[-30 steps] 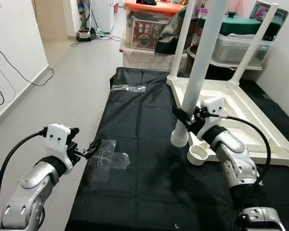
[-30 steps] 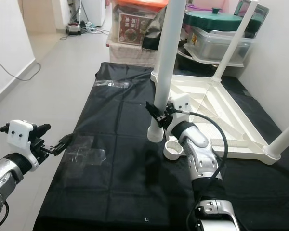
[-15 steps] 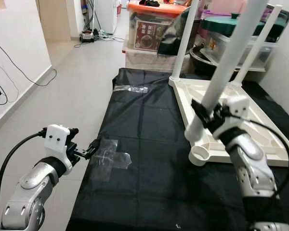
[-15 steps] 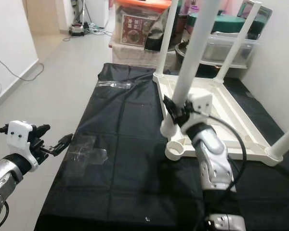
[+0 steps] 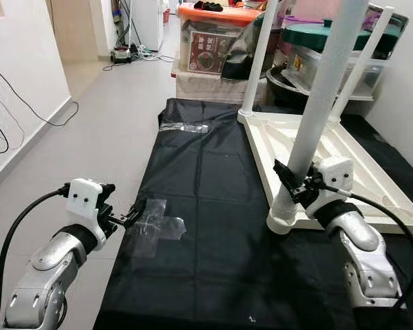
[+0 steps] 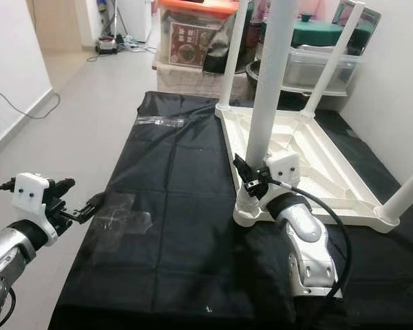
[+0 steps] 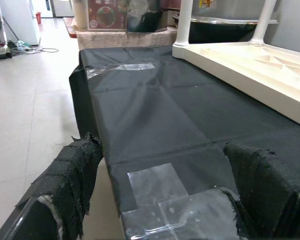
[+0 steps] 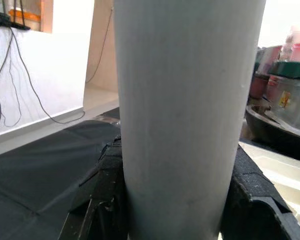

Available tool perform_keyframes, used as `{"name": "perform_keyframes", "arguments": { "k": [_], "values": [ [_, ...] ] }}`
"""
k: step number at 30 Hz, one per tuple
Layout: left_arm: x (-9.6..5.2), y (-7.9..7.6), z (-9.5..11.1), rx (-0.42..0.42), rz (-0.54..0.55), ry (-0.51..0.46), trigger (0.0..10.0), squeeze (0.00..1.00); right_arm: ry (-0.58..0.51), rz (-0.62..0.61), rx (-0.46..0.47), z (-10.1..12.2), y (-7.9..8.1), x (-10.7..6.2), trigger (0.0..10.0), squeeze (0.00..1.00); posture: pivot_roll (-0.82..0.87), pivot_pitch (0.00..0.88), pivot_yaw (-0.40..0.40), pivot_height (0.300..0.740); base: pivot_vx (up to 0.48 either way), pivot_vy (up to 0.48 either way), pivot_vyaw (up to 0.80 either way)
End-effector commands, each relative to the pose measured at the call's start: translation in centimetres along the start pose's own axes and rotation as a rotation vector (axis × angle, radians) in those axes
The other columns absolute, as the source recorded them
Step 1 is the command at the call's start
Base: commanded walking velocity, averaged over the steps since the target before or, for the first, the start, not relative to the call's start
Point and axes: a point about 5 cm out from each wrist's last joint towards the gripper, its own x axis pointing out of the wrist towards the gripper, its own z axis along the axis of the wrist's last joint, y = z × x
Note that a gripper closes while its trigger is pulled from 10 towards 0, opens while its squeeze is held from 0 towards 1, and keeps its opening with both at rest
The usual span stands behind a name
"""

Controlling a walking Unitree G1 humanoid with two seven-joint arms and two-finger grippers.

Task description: Building children table

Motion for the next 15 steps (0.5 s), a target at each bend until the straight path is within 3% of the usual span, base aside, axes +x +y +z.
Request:
{"name": "perform_keyframes", "arguments": {
  "k": [1, 7, 15],
  "values": [
    [0.0, 0.0, -0.1, -0.011, -0.001, -0.003, 10.0, 0.00, -0.013, -0.007, -0.023, 0.0, 0.0, 0.0, 0.0, 0.00, 0.05, 0.000, -0.104, 0.740, 0.000, 0.000, 0.00],
    [-0.2, 0.1, -0.1, -0.012, 0.010, -0.007, 10.0, 0.00, -0.008, 0.000, -0.126, -0.7, 0.3, 0.1, 0.0, 0.00, 0.06, 0.000, -0.112, 0.740, 0.000, 0.000, 0.00],
    [-0.2, 0.0, -0.1, -0.017, 0.010, -0.008, 10.0, 0.00, 0.007, 0.005, -0.166, -1.1, -0.2, -0.3, 0.0, 0.00, 0.06, 0.000, -0.114, 0.740, 0.000, 0.000, 0.00]
  ]
}}
